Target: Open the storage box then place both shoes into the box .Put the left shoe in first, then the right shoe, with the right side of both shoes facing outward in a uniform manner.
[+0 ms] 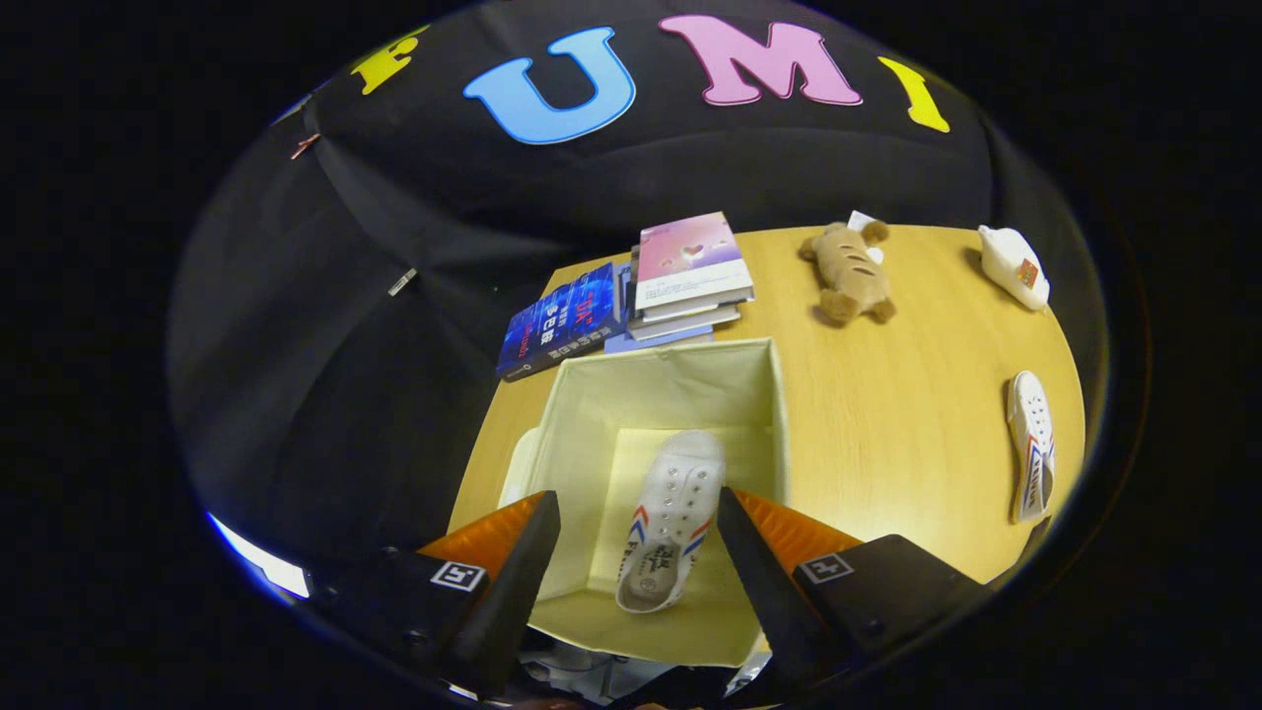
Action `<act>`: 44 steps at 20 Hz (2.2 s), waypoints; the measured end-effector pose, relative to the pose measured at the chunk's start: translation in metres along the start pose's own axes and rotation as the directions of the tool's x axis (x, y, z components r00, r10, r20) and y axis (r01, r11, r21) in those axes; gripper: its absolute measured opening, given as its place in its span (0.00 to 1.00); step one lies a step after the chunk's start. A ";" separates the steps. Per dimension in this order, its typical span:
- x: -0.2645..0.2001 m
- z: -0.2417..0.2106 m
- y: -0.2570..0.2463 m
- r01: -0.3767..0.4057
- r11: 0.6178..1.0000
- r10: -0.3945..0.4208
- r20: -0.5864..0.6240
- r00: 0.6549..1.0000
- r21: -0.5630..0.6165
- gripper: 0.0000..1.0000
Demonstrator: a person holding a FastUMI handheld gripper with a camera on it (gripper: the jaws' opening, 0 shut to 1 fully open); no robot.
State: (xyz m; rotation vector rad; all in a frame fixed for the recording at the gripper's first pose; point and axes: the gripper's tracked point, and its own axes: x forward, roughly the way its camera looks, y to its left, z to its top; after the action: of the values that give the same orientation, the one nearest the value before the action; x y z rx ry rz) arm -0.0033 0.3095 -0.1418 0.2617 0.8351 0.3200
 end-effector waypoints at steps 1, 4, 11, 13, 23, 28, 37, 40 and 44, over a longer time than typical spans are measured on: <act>-0.007 0.005 -0.015 0.026 1.000 -0.026 0.019 0.999 -0.015 0.98; -0.033 0.023 -0.072 0.116 0.991 -0.111 0.073 0.991 -0.061 0.99; -0.087 0.043 -0.209 0.293 0.949 -0.275 0.147 0.950 -0.119 0.99; -0.098 0.043 -0.250 0.334 0.933 -0.314 0.150 0.938 -0.135 0.99; -0.092 0.015 -0.419 0.403 0.888 -0.400 0.063 0.914 -0.221 0.98; -0.068 -0.015 -0.466 0.382 0.890 -0.401 -0.030 0.916 -0.248 0.99; -0.038 -0.054 -0.508 0.361 0.909 -0.395 -0.152 0.906 -0.209 0.99; -0.036 -0.059 -0.507 0.330 0.923 -0.365 -0.178 0.914 -0.196 0.99; -0.035 -0.076 -0.512 0.302 0.934 -0.342 -0.236 0.910 -0.191 0.94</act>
State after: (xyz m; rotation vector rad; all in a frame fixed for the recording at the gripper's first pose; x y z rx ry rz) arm 0.0061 -0.1673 -0.3461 -0.0667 1.0965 0.1051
